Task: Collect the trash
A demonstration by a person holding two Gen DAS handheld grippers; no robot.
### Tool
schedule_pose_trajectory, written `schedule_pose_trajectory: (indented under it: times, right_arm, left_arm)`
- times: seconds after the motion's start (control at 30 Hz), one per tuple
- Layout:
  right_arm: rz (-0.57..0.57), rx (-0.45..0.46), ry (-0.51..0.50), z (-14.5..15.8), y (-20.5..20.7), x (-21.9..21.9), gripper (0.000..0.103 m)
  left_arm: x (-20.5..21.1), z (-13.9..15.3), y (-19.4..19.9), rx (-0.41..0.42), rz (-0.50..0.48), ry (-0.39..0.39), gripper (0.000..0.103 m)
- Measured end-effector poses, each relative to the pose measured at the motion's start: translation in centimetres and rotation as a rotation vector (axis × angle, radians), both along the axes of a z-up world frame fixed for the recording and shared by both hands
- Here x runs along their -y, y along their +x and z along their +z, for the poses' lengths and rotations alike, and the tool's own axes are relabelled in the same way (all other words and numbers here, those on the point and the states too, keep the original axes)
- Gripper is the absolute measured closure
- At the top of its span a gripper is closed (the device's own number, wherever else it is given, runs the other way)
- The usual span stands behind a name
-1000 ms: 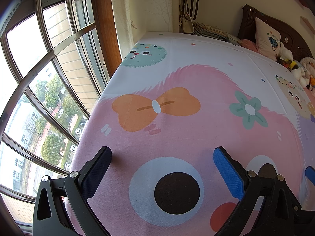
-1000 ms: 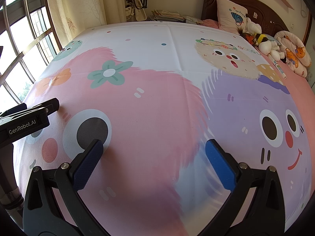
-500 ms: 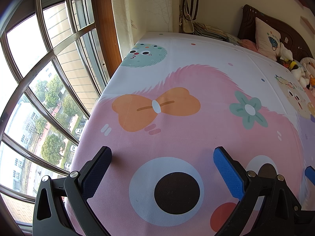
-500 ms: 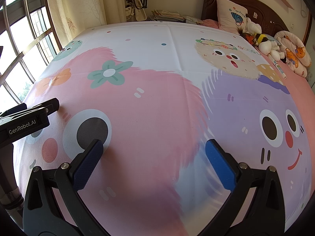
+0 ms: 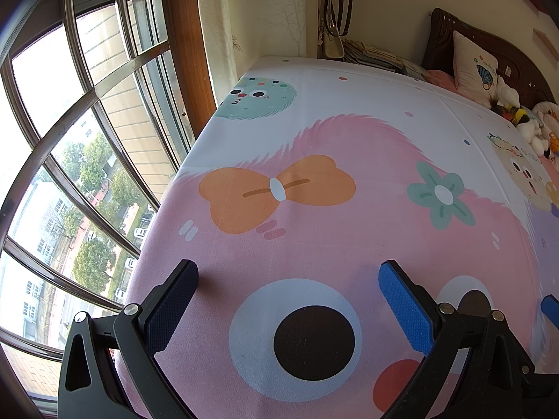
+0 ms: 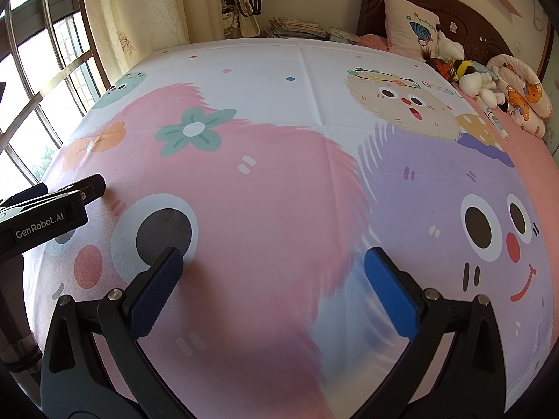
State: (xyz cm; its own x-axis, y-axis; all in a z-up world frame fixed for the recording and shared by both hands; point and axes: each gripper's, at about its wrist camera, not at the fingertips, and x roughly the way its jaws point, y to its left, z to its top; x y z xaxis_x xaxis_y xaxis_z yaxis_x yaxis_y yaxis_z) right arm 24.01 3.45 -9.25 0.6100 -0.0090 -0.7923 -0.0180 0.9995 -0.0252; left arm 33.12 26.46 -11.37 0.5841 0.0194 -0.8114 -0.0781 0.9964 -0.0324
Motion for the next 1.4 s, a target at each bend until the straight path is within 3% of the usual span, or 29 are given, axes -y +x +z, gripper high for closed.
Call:
schedule_pose_trajectory:
  times: [1.4]
  right_arm:
    - [0.000, 0.000, 0.000, 0.12, 0.02, 0.03, 0.000]
  left_arm:
    - [-0.01, 0.00, 0.03, 0.000, -0.001, 0.000, 0.001]
